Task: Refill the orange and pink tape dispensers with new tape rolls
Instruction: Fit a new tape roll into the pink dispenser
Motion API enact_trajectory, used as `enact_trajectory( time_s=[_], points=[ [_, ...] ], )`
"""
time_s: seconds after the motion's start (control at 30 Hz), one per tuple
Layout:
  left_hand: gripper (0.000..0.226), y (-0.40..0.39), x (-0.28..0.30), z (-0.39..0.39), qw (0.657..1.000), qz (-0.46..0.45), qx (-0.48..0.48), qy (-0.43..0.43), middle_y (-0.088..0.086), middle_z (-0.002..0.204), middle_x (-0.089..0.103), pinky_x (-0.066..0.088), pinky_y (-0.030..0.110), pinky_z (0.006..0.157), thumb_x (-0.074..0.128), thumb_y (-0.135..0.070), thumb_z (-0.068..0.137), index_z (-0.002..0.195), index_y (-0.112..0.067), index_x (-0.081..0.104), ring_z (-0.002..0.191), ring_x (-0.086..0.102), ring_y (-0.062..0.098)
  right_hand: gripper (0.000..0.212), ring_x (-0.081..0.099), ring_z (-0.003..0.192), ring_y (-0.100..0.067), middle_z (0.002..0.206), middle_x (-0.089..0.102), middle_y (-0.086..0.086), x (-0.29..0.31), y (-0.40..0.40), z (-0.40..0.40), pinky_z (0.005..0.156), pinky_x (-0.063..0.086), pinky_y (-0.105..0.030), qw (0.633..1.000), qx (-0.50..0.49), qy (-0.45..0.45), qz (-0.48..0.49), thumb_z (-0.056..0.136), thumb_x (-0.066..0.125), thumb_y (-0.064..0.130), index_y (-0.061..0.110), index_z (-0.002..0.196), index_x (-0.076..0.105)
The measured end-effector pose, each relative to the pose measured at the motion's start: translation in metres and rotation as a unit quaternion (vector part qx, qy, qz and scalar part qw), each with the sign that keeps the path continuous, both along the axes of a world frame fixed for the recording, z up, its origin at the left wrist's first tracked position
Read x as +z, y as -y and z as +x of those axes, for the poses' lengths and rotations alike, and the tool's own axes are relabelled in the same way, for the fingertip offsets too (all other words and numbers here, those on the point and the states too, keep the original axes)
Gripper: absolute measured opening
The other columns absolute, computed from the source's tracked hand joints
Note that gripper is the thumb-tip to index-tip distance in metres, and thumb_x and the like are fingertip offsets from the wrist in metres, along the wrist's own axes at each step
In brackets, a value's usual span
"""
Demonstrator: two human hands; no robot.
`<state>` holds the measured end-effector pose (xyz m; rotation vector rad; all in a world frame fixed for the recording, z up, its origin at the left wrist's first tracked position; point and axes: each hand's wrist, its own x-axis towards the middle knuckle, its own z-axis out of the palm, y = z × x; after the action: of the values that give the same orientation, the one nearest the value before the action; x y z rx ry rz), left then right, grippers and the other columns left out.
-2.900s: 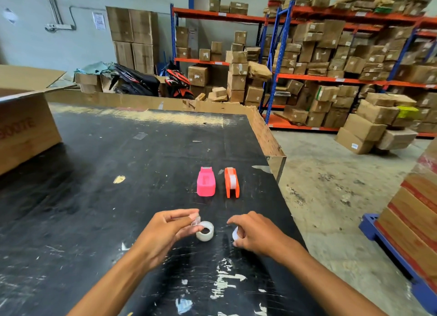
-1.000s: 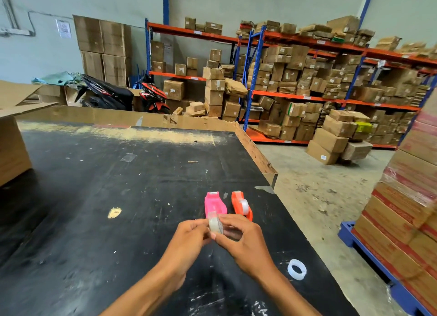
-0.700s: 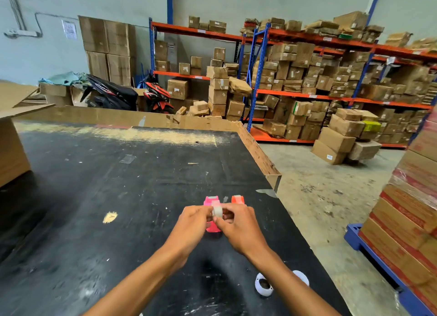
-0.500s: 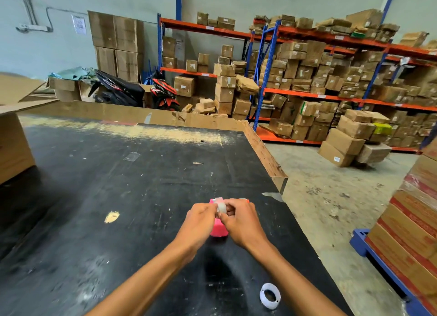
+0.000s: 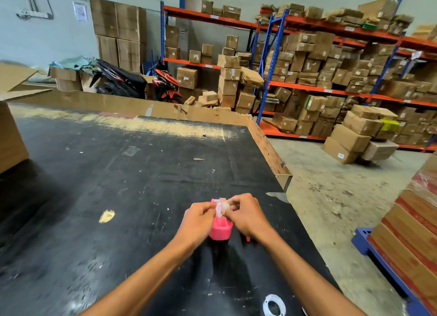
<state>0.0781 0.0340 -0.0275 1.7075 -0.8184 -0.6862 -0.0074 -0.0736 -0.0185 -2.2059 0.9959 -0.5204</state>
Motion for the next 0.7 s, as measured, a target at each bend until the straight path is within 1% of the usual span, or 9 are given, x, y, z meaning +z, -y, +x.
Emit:
enact_trajectory(
  time_s=[0.07, 0.1, 0.17, 0.23, 0.3, 0.4, 0.43, 0.6, 0.7],
  points=[
    [0.035, -0.003, -0.006, 0.002, 0.998, 0.020, -0.022, 0.056, 0.003, 0.099, 0.076, 0.051, 0.023, 0.076, 0.051, -0.004, 0.083, 0.104, -0.021, 0.073, 0.081, 0.066, 0.018, 0.021, 0.068, 0.091, -0.032, 0.075, 0.074, -0.014, 0.002, 0.002, 0.000, 0.083, 0.055, -0.039, 1.000, 0.006, -0.015, 0.017, 0.075, 0.069, 0.013, 0.005, 0.094, 0.071],
    [0.035, -0.003, -0.011, 0.004, 0.996, 0.033, -0.037, 0.078, 0.005, 0.102, 0.076, 0.052, 0.028, 0.081, 0.054, -0.004, 0.082, 0.106, -0.021, 0.072, 0.087, 0.067, 0.023, 0.031, 0.067, 0.091, -0.027, 0.070, 0.070, -0.007, 0.003, 0.002, 0.001, 0.087, 0.052, -0.035, 0.999, 0.013, -0.021, 0.023, 0.077, 0.068, 0.011, 0.009, 0.108, 0.068],
    [0.031, -0.004, -0.021, 0.007, 0.991, 0.047, -0.061, 0.106, 0.003, 0.105, 0.076, 0.050, 0.021, 0.085, 0.061, -0.010, 0.083, 0.110, -0.023, 0.071, 0.100, 0.066, 0.023, 0.040, 0.064, 0.089, -0.021, 0.070, 0.069, -0.001, 0.005, 0.003, 0.002, 0.093, 0.050, -0.035, 0.999, 0.029, -0.028, 0.006, 0.078, 0.065, 0.010, 0.015, 0.118, 0.065],
    [0.032, -0.005, -0.027, 0.009, 0.990, 0.035, -0.056, 0.127, -0.006, 0.110, 0.075, 0.041, 0.000, 0.077, 0.066, -0.019, 0.085, 0.115, -0.026, 0.070, 0.102, 0.065, 0.011, 0.033, 0.064, 0.098, -0.024, 0.092, 0.074, -0.007, 0.007, 0.001, 0.002, 0.097, 0.047, -0.041, 0.998, 0.035, -0.045, -0.021, 0.078, 0.065, 0.012, 0.016, 0.110, 0.070],
    [0.036, -0.005, -0.030, 0.011, 0.990, 0.015, -0.038, 0.132, -0.016, 0.117, 0.067, 0.036, -0.006, 0.073, 0.070, -0.024, 0.083, 0.120, -0.024, 0.067, 0.106, 0.059, 0.000, 0.026, 0.060, 0.105, -0.029, 0.103, 0.072, -0.011, 0.010, -0.001, 0.002, 0.096, 0.046, -0.040, 0.994, 0.044, -0.084, -0.048, 0.080, 0.063, 0.014, 0.014, 0.105, 0.071],
    [0.039, -0.005, -0.032, 0.011, 0.992, 0.001, -0.023, 0.128, -0.019, 0.107, 0.064, 0.041, -0.005, 0.078, 0.071, -0.024, 0.082, 0.121, -0.020, 0.066, 0.103, 0.057, -0.004, 0.011, 0.063, 0.094, -0.035, 0.089, 0.071, -0.012, 0.012, -0.005, 0.005, 0.074, 0.045, -0.036, 0.981, 0.076, -0.152, -0.098, 0.078, 0.061, 0.014, 0.013, 0.084, 0.070],
    [0.038, -0.004, -0.034, 0.011, 0.991, -0.003, -0.024, 0.131, -0.017, 0.106, 0.066, 0.042, -0.004, 0.079, 0.071, -0.024, 0.082, 0.120, -0.020, 0.067, 0.101, 0.058, -0.004, 0.013, 0.064, 0.091, -0.035, 0.088, 0.071, -0.012, 0.012, -0.005, 0.006, 0.071, 0.046, -0.036, 0.976, 0.080, -0.169, -0.108, 0.079, 0.061, 0.015, 0.011, 0.085, 0.071],
    [0.040, -0.003, -0.037, 0.010, 0.991, -0.024, -0.026, 0.125, -0.019, 0.106, 0.061, 0.039, -0.008, 0.077, 0.071, -0.022, 0.083, 0.122, -0.018, 0.065, 0.081, 0.052, -0.030, 0.016, 0.064, 0.077, -0.029, 0.079, 0.072, -0.011, 0.001, 0.001, 0.004, 0.071, 0.053, -0.040, 0.979, 0.103, -0.144, -0.096, 0.082, 0.060, 0.021, 0.013, 0.080, 0.073],
    [0.040, -0.004, -0.037, 0.009, 0.990, -0.030, -0.024, 0.136, -0.010, 0.119, 0.066, 0.033, -0.012, 0.072, 0.071, -0.024, 0.083, 0.122, -0.018, 0.065, 0.099, 0.051, -0.017, 0.019, 0.064, 0.081, -0.025, 0.081, 0.070, -0.007, -0.005, 0.004, 0.000, 0.077, 0.053, -0.047, 0.982, 0.123, -0.108, -0.090, 0.084, 0.058, 0.025, 0.018, 0.075, 0.074]
  ],
)
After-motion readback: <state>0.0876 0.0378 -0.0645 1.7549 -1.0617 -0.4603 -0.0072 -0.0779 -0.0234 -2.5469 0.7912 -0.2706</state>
